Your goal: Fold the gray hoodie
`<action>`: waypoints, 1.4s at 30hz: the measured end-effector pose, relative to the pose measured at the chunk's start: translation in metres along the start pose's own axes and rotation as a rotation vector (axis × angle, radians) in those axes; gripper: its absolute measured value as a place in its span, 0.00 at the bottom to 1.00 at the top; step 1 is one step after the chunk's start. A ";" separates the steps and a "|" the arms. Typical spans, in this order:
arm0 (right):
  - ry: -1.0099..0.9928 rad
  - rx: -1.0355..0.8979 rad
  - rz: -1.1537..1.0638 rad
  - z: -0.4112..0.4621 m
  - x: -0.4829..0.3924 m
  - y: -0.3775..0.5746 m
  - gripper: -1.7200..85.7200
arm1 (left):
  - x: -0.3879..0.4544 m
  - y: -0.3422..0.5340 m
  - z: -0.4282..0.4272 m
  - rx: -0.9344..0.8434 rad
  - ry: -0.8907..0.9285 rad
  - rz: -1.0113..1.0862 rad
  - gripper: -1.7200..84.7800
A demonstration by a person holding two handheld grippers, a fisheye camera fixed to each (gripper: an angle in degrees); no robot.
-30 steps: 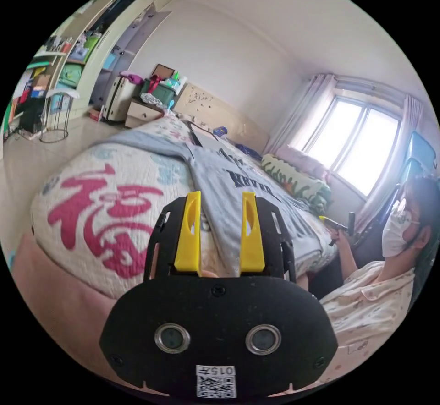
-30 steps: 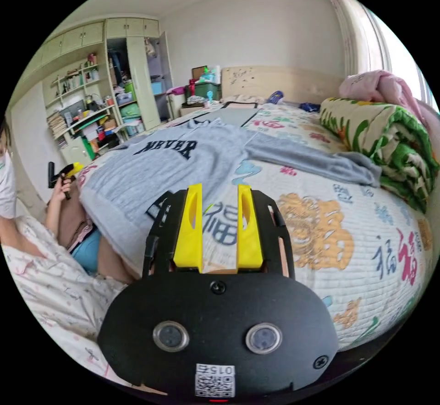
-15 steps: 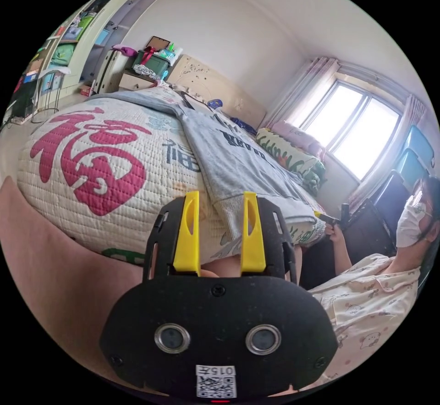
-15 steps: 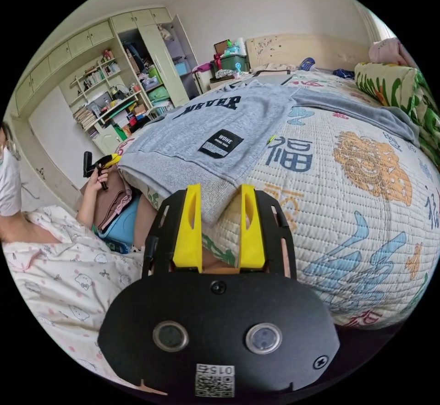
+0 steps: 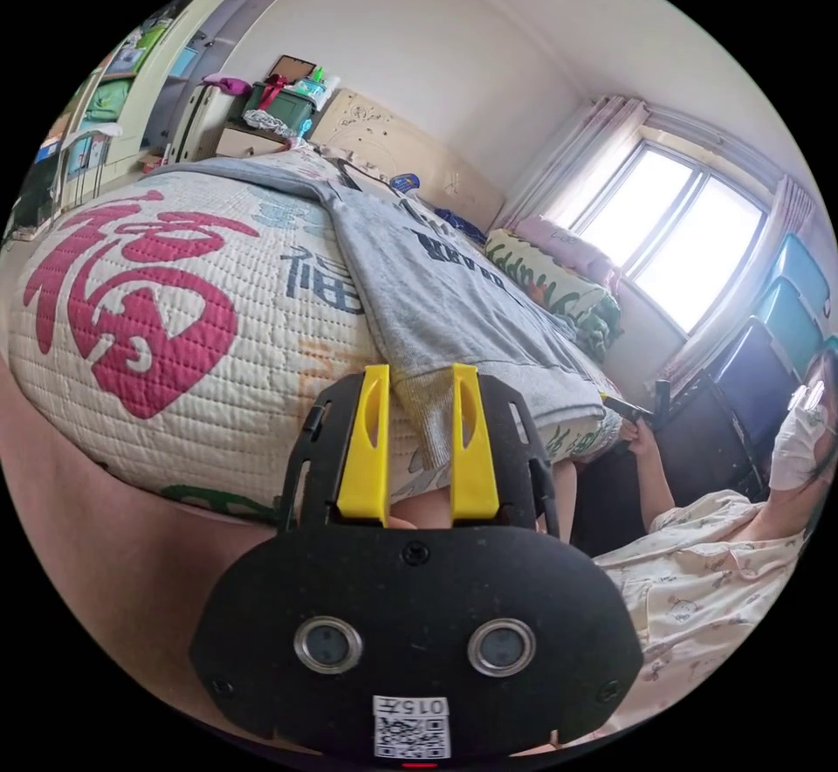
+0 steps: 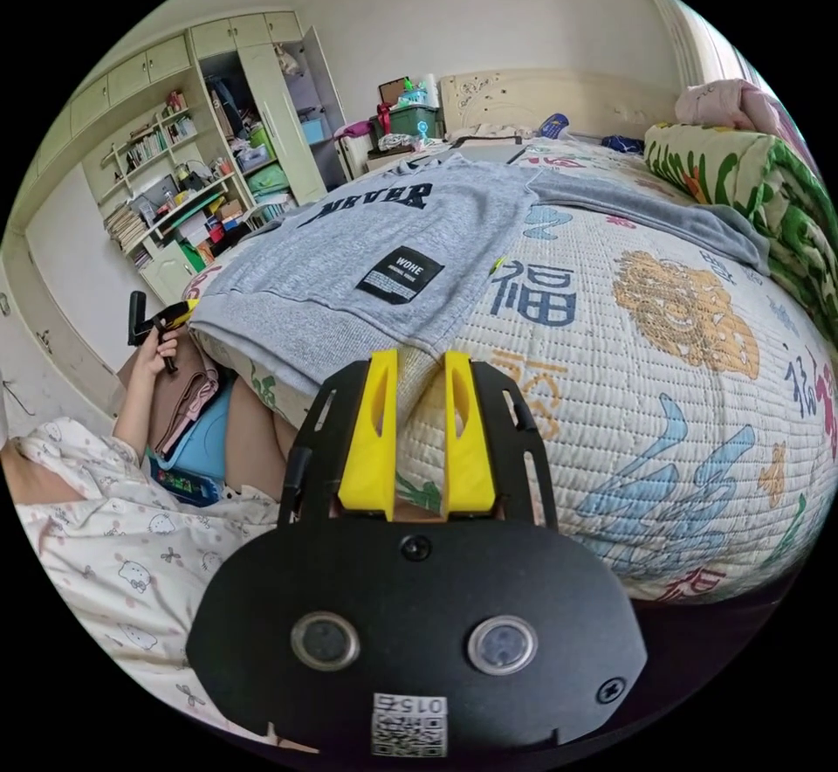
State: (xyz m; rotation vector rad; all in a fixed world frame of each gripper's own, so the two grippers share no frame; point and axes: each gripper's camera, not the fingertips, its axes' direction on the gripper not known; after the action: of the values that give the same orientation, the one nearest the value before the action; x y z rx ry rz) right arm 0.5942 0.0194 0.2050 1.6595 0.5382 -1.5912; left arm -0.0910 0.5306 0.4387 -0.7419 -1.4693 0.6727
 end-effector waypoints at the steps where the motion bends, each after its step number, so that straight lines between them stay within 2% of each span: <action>1: 0.002 0.001 0.000 0.003 0.007 0.000 0.10 | -0.003 0.012 0.013 -0.001 -0.003 0.003 0.14; 11: 0.012 0.025 -0.027 0.011 0.057 -0.004 0.08 | -0.010 0.115 0.103 0.011 -0.058 0.072 0.04; 14: 0.031 0.005 -0.009 0.020 0.074 -0.005 0.08 | -0.007 0.152 0.126 0.032 -0.127 0.104 0.03; 19: 0.075 -0.075 -0.025 0.071 0.102 -0.001 0.07 | -0.017 0.232 0.196 -0.036 -0.232 0.149 0.03; 22: 0.090 -0.074 -0.033 0.096 0.113 0.003 0.07 | -0.013 0.284 0.247 -0.086 -0.353 0.238 0.03; 26: 0.121 -0.066 -0.062 0.127 0.120 0.009 0.07 | -0.016 0.341 0.292 -0.102 -0.417 0.268 0.03; 36: 0.267 -0.027 -0.111 0.211 0.125 0.031 0.07 | -0.078 0.537 0.392 -0.039 -0.487 0.256 0.04; 42: 0.303 0.016 -0.098 0.254 0.134 0.048 0.07 | -0.146 0.654 0.437 -0.020 -0.456 0.223 0.04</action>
State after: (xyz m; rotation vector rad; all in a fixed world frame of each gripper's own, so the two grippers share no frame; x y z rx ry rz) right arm 0.4834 -0.2298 0.1027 1.9259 0.7729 -1.4213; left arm -0.4980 0.8335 -0.1791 -0.8099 -1.8230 1.0496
